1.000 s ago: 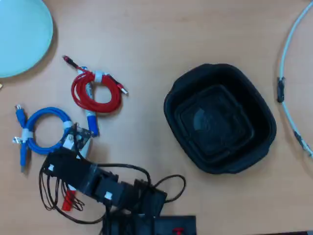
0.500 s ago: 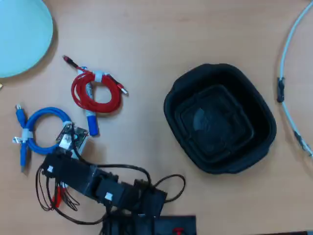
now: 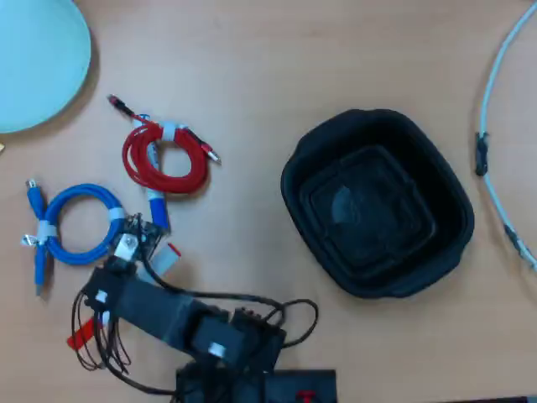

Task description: Pick up the red pen and put it in the black bowl

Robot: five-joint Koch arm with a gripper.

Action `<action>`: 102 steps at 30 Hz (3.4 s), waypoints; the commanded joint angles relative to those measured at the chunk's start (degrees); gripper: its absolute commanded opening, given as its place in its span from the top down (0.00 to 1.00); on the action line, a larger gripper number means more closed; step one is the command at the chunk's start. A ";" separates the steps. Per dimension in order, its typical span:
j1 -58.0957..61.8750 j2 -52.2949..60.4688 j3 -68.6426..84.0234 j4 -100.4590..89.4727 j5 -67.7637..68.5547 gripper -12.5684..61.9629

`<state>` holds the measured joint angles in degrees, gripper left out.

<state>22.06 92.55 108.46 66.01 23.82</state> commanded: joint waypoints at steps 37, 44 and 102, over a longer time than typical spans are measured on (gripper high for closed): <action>54.23 17.14 -16.08 -13.27 -21.62 0.92; 64.34 17.05 -15.73 -17.67 -21.01 0.92; 114.61 -9.67 -11.69 -35.60 -17.49 0.90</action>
<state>136.05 82.71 102.39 35.16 6.59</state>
